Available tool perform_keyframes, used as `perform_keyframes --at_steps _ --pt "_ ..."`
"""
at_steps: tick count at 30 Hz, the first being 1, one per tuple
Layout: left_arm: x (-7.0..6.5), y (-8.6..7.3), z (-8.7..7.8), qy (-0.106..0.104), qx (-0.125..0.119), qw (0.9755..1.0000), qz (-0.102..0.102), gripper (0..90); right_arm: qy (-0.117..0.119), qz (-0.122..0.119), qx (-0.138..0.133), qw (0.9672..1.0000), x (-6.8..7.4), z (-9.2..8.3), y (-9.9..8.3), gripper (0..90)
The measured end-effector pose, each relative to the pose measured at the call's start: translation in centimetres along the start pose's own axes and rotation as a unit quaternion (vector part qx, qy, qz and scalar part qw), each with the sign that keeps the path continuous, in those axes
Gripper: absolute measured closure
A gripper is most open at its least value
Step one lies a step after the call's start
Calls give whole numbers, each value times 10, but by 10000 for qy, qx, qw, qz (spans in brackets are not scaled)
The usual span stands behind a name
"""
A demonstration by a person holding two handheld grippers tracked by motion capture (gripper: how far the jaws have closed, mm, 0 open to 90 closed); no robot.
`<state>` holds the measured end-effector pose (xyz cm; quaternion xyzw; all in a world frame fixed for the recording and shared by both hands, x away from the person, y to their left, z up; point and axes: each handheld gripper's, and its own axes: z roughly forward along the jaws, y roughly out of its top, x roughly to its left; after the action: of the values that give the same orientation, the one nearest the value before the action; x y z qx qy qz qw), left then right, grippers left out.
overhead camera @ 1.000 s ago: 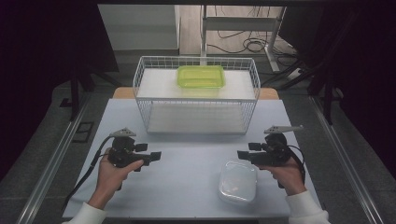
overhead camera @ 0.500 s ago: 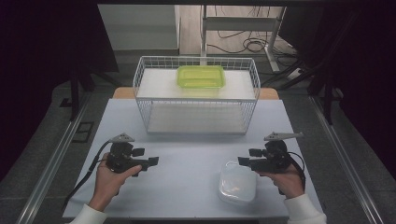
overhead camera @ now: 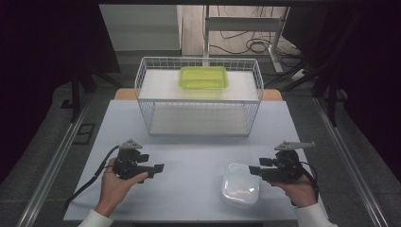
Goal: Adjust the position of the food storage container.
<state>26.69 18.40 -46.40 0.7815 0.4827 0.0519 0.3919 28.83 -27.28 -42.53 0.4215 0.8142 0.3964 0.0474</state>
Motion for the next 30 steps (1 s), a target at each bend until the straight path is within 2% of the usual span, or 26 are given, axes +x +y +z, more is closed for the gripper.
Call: perform_keyframes --at_steps 5,6,8,9,12,16,17,18,19,25,29,30 --pt "0 0 5 -28 107 9999 37 226 -134 133 -7 9998 -5 -9 -8 412" --pt "1 0 6 -42 122 9999 28 226 -208 218 -4 9995 -7 -13 -14 430" --pt "1 0 6 -41 122 9999 28 226 -230 219 20 9995 -7 -15 -16 435" --pt "1 0 7 -41 130 9999 33 227 -328 198 118 9992 -7 -18 -23 463" --pt "1 -1 8 -20 169 9998 58 226 -325 197 200 9991 -8 -20 -29 490" --pt "-1 -2 10 20 227 9997 84 226 -328 115 479 9982 -7 -23 -46 629" --pt "-1 -2 9 -17 212 9997 87 227 -442 6 597 9972 -3 -23 -50 670" --pt "-1 -2 9 -17 212 9997 87 227 -442 6 597 9972 -3 -23 -50 670" --pt "-1 -2 9 -83 204 9997 69 227 -493 -232 866 9947 3 -19 -56 729" --pt "0 -1 10 -50 239 9996 124 227 -232 -466 1407 9887 6 -4 -67 872" --pt "1 -2 11 -8 299 9994 166 227 -195 -676 1670 9834 11 5 -69 887" --pt "1 -2 11 -8 299 9994 166 226 -195 -676 1670 9834 11 5 -69 887"
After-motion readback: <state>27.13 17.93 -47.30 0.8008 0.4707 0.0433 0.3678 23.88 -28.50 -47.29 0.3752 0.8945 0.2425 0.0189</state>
